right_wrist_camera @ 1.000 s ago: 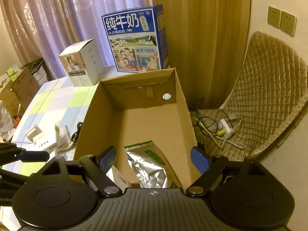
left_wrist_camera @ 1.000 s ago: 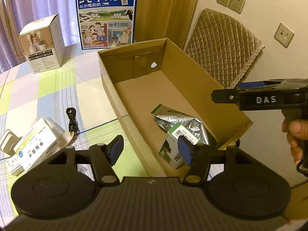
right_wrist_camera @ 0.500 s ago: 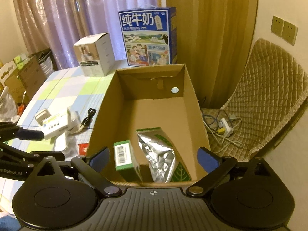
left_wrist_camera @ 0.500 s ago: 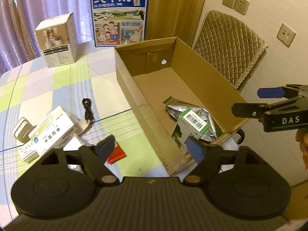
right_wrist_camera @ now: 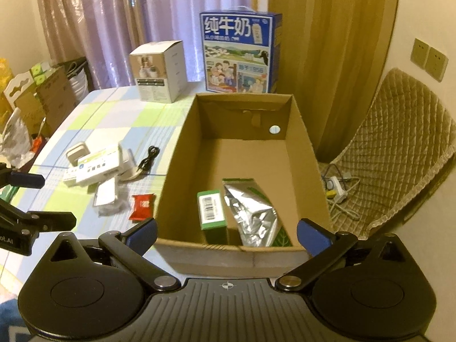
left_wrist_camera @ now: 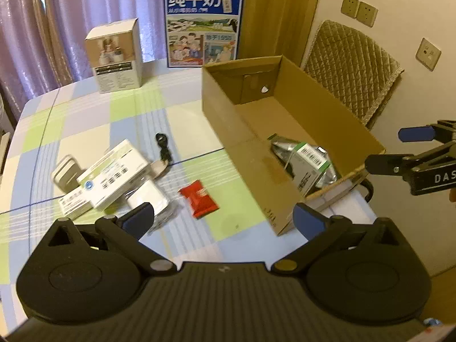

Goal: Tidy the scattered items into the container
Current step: 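Withdraw both tools from the cardboard box back over the table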

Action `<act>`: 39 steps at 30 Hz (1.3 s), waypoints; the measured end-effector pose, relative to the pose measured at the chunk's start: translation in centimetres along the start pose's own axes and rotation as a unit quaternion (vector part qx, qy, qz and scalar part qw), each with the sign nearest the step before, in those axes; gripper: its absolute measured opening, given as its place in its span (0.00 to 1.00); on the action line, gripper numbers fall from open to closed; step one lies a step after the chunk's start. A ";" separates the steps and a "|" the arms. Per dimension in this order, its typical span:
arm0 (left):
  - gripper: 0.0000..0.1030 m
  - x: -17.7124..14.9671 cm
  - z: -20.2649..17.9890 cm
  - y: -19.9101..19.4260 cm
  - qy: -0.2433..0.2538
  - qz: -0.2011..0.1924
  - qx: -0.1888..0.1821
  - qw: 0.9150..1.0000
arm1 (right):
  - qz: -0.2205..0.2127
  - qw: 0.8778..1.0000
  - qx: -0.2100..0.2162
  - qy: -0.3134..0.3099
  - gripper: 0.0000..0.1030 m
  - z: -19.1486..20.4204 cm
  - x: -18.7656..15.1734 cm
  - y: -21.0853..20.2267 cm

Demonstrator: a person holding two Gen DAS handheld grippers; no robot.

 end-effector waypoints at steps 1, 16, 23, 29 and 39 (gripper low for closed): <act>0.99 -0.3 0.4 -0.2 -0.001 0.000 0.003 1.000 | -0.001 1.000 0.002 -0.003 0.98 0.4 0.0 -0.1; 0.99 -3.4 7.5 -4.0 0.008 -0.012 0.065 0.998 | -0.012 0.998 0.043 -0.050 0.98 6.2 -0.1 -1.1; 0.99 -5.2 11.0 -4.6 -0.012 -0.003 0.081 0.997 | -0.014 0.995 0.070 -0.069 0.98 9.5 0.0 -0.9; 0.99 -6.4 13.1 -4.5 -0.024 0.003 0.087 0.996 | -0.010 0.992 0.089 -0.084 0.98 12.0 0.0 -0.2; 0.99 -7.5 15.9 -4.1 -0.033 0.009 0.095 0.995 | -0.001 0.988 0.118 -0.099 0.98 15.5 -0.3 1.8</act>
Point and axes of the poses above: each gripper's, at about its wrist camera, not at the fingertips, and y roughly the way its jaws point, z to its left, x to its top, the point moved 6 cm from there along y, roughly the way its jaws point, and after that the axes turned 9 degrees about -y, right-handed, at the moved point
